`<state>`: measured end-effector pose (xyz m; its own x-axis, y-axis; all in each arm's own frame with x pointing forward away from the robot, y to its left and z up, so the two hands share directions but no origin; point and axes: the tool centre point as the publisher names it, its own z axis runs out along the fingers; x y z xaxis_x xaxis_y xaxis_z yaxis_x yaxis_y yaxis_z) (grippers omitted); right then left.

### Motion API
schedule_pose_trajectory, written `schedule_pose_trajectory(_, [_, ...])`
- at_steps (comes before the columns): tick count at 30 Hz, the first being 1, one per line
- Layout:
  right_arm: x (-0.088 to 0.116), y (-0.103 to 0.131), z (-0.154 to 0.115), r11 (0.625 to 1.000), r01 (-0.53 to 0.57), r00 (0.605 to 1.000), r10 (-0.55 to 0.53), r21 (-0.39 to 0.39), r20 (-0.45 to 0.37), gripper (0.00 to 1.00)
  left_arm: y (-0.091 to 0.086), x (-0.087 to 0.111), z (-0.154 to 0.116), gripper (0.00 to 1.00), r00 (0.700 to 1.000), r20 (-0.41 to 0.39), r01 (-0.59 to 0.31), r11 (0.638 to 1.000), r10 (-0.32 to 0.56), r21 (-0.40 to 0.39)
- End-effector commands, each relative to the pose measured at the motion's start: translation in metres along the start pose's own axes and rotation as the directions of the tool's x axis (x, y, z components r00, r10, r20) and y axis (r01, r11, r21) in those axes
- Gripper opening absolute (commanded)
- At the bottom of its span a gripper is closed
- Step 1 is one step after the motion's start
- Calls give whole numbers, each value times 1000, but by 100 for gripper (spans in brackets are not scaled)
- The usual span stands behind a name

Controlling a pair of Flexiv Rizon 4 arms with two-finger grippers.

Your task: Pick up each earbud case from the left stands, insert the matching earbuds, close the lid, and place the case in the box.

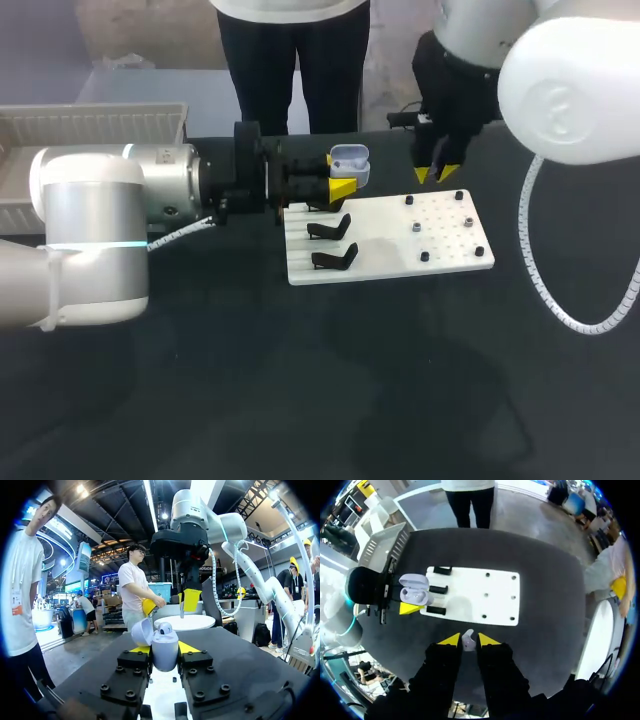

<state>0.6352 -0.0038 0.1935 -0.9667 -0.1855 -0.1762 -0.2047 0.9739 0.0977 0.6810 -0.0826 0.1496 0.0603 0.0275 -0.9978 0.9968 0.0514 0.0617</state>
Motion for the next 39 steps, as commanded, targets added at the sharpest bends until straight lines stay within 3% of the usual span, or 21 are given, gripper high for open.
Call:
schedule_pose_trajectory(1, [-2,15,-10,999,43,999,-43,1,-6,0,-1,1,0,0,1000,5,-5,1000,5,-6])
schedule_pose_trajectory(20, [-33,78,-18,965,251,968,-250,-74,34,0,-1,1,0,0,1000,5,-5,1000,5,-6])
schedule_pose_trajectory(31, [-37,100,-9,948,307,952,-306,-84,35,0,-1,1,0,0,1000,5,-5,1000,5,-6])
schedule_pose_trajectory(39, [-38,99,-3,946,317,948,-316,-66,25,0,-1,1,0,0,1000,5,-5,1000,5,-6])
